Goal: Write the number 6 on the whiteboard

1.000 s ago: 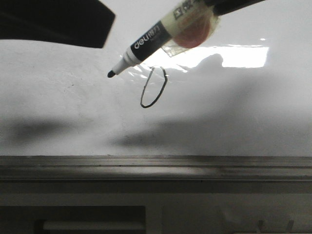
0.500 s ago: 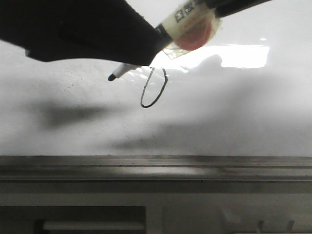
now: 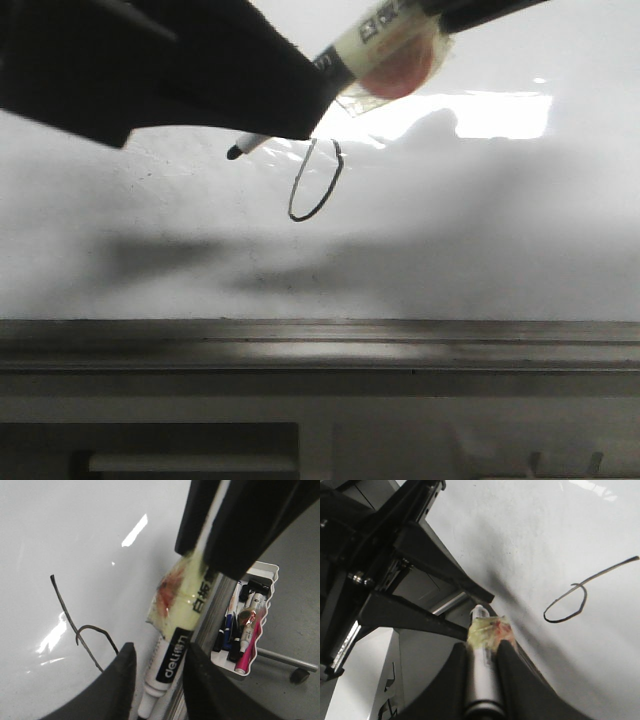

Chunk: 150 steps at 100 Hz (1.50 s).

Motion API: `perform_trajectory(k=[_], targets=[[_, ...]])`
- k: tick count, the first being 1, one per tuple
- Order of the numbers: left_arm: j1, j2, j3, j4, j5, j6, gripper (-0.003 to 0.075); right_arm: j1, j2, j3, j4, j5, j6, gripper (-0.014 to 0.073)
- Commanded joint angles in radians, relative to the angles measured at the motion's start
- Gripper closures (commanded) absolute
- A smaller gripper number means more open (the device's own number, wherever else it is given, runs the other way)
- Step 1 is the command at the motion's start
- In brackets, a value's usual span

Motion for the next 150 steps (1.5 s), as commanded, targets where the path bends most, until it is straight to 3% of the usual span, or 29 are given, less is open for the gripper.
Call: perform_trajectory(k=[1, 13, 20, 30, 34, 41, 56, 63, 91, 106, 117, 150], targets=[[-0.008, -0.013, -0.037, 0.002, -0.092, 0.001, 0.052, -0.002, -0.004, -0.035, 0.053, 0.008, -0.006, 0.0638], [-0.008, -0.013, -0.037, 0.002, -0.094, 0.001, 0.0544, -0.002, 0.005, -0.035, 0.057, 0.017, -0.006, 0.0638], [-0.008, -0.013, -0.037, 0.002, -0.094, 0.001, 0.06, -0.002, 0.005, -0.035, 0.057, 0.011, -0.006, 0.0638], [-0.008, -0.013, -0.037, 0.002, -0.094, 0.001, 0.0737, -0.002, 0.005, -0.035, 0.062, 0.003, -0.006, 0.0636], [-0.008, -0.013, -0.037, 0.002, -0.094, 0.001, 0.074, -0.002, 0.005, -0.035, 0.062, 0.005, -0.006, 0.0624], [-0.008, -0.013, -0.037, 0.002, -0.094, 0.001, 0.0741, -0.002, 0.005, -0.035, 0.062, 0.009, -0.006, 0.054], [-0.005, -0.015, -0.037, 0.002, -0.094, 0.001, 0.0741, -0.002, 0.005, -0.035, 0.064, 0.005, -0.006, 0.0228], [0.007, -0.019, -0.037, -0.013, -0.081, -0.001, 0.0741, -0.002, 0.003, -0.035, 0.059, 0.0, -0.006, 0.0175], [0.217, -0.183, 0.02, -0.214, -0.057, -0.067, 0.0741, -0.115, -0.115, 0.002, -0.041, -0.01, 0.054, 0.0176], [0.337, -0.289, 0.094, -0.473, -0.076, -0.083, 0.0741, -0.169, -0.217, 0.085, -0.04, -0.092, 0.068, 0.0176], [0.354, -0.315, 0.155, -0.637, -0.118, -0.083, 0.0741, -0.169, -0.271, 0.138, -0.02, -0.158, 0.075, 0.0176], [0.354, -0.208, 0.186, -0.678, -0.251, -0.083, 0.0741, -0.169, -0.299, 0.175, -0.005, -0.192, 0.076, 0.0176]])
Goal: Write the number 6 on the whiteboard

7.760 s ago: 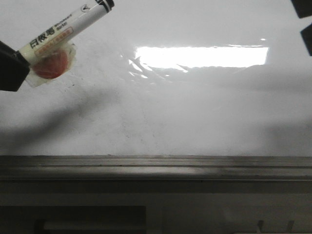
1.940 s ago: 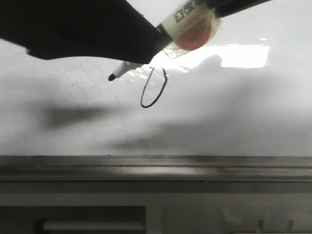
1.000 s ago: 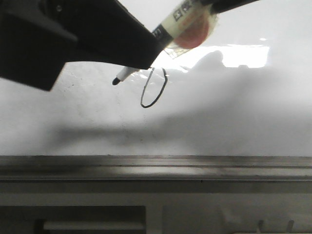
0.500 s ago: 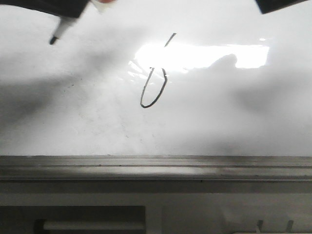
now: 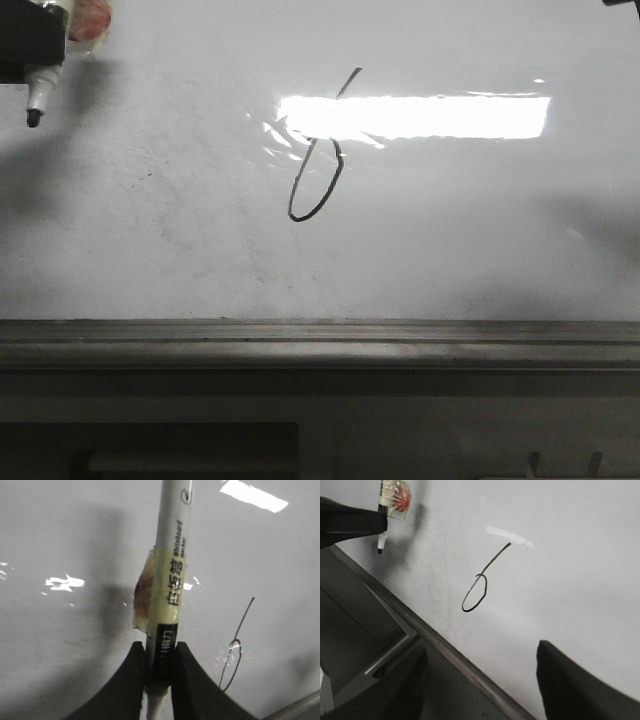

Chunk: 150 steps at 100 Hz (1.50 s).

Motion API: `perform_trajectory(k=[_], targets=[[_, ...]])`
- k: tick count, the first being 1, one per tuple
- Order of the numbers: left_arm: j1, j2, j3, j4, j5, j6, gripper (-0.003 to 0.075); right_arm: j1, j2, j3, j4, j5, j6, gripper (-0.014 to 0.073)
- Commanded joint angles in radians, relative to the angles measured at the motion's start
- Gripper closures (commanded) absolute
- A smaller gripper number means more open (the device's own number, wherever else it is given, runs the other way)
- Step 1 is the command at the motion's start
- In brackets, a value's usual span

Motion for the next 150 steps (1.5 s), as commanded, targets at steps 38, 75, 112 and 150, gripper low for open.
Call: perform_trajectory(k=[38, 75, 112, 150], targets=[[-0.026, 0.112, -0.038, -0.015, -0.102, -0.005, 0.074, -0.006, -0.006, -0.025, 0.052, -0.057, 0.0, 0.0176], [-0.026, 0.112, -0.038, -0.009, -0.108, -0.003, 0.0557, -0.006, -0.006, -0.025, 0.052, -0.055, 0.0, 0.0176], [-0.026, 0.017, -0.038, 0.151, -0.065, 0.002, 0.0174, -0.006, -0.006, -0.025, 0.052, -0.055, 0.0, 0.0176], [-0.016, -0.325, -0.038, 0.495, 0.22, 0.002, 0.0307, -0.006, -0.035, -0.018, 0.105, -0.061, 0.0, 0.0267]])
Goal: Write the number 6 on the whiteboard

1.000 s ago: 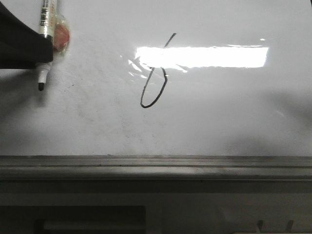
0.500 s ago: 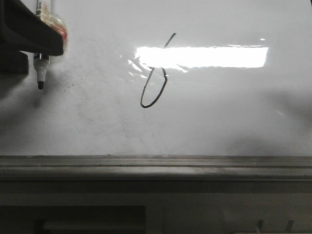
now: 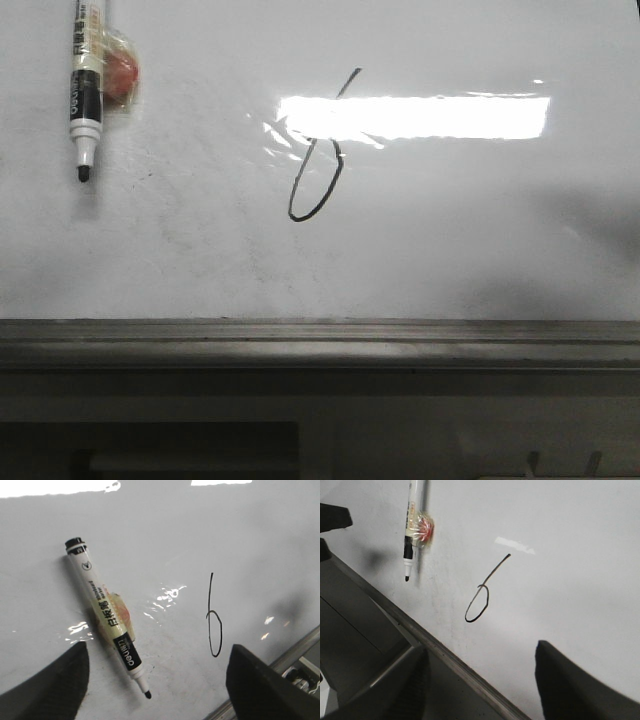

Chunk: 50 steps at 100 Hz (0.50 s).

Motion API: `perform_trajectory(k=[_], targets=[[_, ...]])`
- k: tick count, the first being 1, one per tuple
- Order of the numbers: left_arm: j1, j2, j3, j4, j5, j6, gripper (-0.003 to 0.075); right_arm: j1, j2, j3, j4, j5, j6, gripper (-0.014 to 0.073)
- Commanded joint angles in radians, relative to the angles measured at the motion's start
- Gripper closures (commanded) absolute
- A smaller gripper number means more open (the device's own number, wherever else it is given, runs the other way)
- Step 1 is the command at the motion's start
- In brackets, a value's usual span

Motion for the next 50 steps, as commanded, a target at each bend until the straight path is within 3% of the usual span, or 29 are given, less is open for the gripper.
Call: perform_trajectory(k=[1, 19, 21, 50], targets=[[0.001, -0.07, -0.037, 0.065, 0.019, 0.001, 0.0328, -0.006, -0.028, -0.019, 0.064, -0.04, -0.004, 0.029], [0.001, -0.204, -0.031, 0.116, 0.154, 0.001, 0.0691, -0.006, -0.152, 0.059, 0.067, -0.089, -0.008, 0.0664], [0.001, -0.221, -0.026, 0.116, 0.156, 0.001, 0.0737, -0.006, -0.172, 0.075, 0.067, -0.102, -0.008, 0.0664], [0.001, -0.499, 0.143, 0.088, -0.022, 0.001, 0.0741, -0.006, -0.535, 0.302, 0.067, -0.271, -0.059, 0.0658]])
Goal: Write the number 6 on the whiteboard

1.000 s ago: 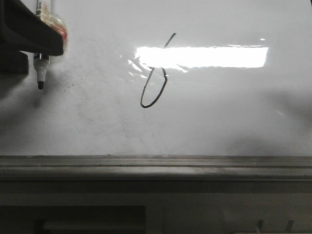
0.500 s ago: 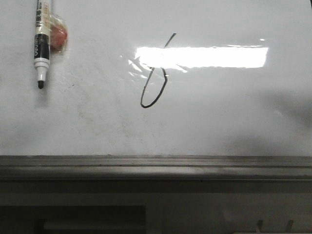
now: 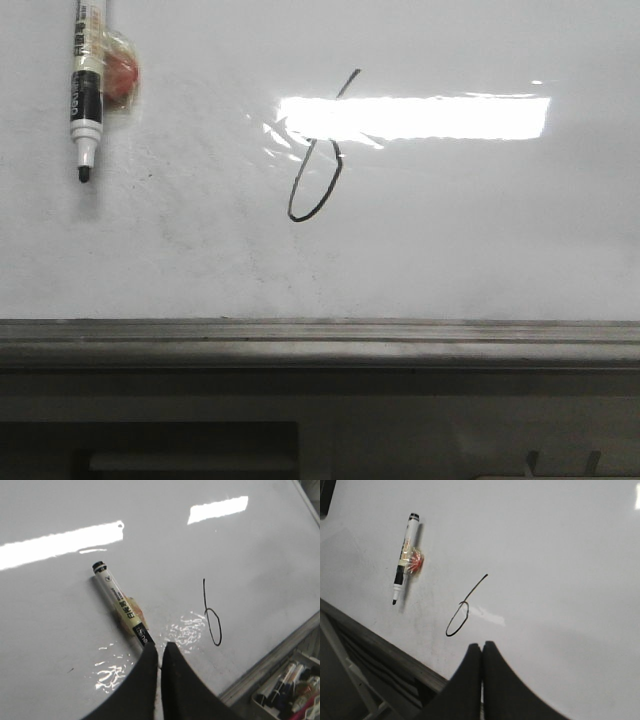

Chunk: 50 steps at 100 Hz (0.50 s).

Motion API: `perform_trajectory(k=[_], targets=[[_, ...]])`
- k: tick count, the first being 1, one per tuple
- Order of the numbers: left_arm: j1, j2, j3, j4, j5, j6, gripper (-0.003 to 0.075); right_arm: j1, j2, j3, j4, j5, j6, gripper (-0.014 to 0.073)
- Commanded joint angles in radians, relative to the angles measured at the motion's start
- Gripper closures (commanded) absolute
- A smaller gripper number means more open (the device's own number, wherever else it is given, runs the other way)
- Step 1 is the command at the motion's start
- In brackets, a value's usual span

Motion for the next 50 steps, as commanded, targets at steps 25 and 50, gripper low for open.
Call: perform_trajectory(k=[25, 50], targets=[[0.001, -0.204, 0.127, -0.096, -0.204, -0.001, 0.0741, -0.006, -0.305, 0.177, 0.029, -0.129, -0.024, 0.0658], [0.001, -0.198, 0.127, -0.103, -0.226, -0.001, 0.074, -0.006, -0.298, 0.203, 0.06, -0.198, -0.024, 0.0659]])
